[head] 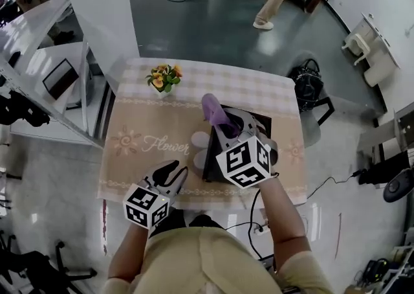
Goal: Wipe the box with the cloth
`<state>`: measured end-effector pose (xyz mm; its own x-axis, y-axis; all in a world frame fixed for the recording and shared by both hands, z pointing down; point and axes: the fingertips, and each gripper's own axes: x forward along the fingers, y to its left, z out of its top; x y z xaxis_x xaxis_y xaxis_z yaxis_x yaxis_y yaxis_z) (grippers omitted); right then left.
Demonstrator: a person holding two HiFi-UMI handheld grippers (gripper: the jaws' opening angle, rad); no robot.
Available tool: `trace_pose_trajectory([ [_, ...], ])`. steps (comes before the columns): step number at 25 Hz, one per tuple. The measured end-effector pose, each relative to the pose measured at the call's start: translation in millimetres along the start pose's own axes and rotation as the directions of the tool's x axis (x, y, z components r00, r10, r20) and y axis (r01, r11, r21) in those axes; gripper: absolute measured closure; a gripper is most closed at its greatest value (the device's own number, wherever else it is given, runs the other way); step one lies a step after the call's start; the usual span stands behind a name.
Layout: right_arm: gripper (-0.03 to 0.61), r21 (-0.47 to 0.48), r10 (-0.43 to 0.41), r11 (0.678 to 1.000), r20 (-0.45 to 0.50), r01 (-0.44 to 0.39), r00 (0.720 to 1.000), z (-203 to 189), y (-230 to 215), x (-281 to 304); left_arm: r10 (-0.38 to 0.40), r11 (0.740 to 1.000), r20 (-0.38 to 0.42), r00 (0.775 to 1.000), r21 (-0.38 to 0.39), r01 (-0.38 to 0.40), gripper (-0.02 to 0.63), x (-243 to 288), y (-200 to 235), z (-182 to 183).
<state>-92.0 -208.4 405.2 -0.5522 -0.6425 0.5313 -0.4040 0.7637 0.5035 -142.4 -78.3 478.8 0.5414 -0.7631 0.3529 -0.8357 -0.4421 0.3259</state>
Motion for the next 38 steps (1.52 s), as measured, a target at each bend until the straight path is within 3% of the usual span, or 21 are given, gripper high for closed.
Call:
trace_pose_trajectory([
  [5,0.476,-0.128,0.031,0.991,-0.078,-0.040,0.997,-5,-2,39,0.035,0.999,0.019,0.999,-0.004,-0.035,0.489,-5,7,0],
  [10,0.476,-0.183,0.047,0.980,-0.155,-0.075,0.987,-21,3,69,0.030,0.999,0.004,1.000,-0.013,-0.030,0.489,-6,9,-5],
  [20,0.478,-0.191,0.183,0.949,-0.315,-0.251,0.931,-45,43,81,0.010,1.000,-0.014,1.000,-0.025,-0.010,0.489,-4,7,-9],
  [26,0.477,-0.161,0.255,0.932,-0.345,-0.324,0.903,-47,67,65,0.026,0.998,-0.011,1.000,-0.049,-0.027,0.494,-12,12,-11],
  [38,0.477,-0.191,0.355,0.875,-0.372,-0.445,0.857,-44,119,25,0.056,0.997,-0.007,0.998,-0.052,-0.057,0.495,-21,19,-15],
])
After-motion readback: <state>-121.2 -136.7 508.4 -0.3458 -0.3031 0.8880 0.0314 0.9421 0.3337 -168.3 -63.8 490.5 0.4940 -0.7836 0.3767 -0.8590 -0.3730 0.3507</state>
